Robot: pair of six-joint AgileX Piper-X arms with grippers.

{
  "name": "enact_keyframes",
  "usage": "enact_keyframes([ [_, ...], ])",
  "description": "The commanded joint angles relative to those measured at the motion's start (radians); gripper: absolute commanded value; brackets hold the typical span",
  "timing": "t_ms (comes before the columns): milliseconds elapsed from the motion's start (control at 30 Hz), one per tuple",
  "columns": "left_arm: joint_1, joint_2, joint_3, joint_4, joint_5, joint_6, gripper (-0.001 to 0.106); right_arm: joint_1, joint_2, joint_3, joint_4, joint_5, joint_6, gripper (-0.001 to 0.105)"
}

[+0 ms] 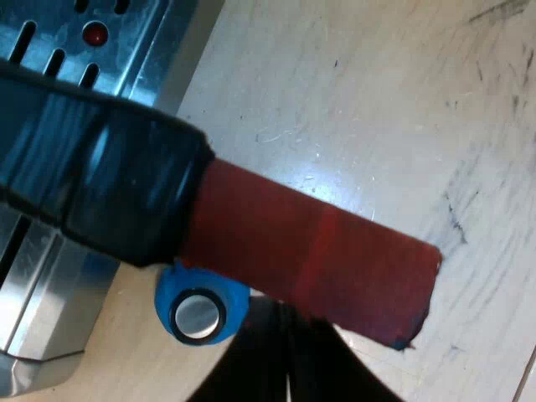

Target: Put the handle in the coffee machine

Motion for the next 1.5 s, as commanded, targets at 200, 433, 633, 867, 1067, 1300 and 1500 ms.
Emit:
enact_keyframes([
  [200,-0.043,-0.004,-0.018,-0.185,0.236,0.008,0.0,0.002,-0.011,-0.012,0.029,-0.028,-0.006,0.057],
  [433,-0.043,-0.004,-0.018,-0.239,0.343,0.008,0.0,0.002,-0.011,-0.012,0.029,-0.046,-0.006,0.057],
  [633,-0.034,-0.004,-0.018,-0.114,0.171,0.035,0.0,0.002,-0.011,-0.012,0.048,-0.046,0.013,0.057],
  [867,0.077,-0.004,-0.018,0.005,0.152,0.08,0.0,0.002,-0.011,-0.012,0.088,-0.046,0.013,0.055],
  [1067,0.192,-0.012,-0.016,0.095,0.148,0.169,0.0,0.002,-0.011,-0.012,0.088,-0.046,0.013,0.055],
  [1300,0.318,-0.098,0.039,0.123,0.174,0.218,0.0,0.002,-0.011,-0.012,0.088,-0.046,0.017,0.055],
  [1500,0.375,-0.177,0.074,0.151,0.196,0.218,0.0,0.002,-0.011,-0.012,0.088,-0.046,0.017,0.055],
])
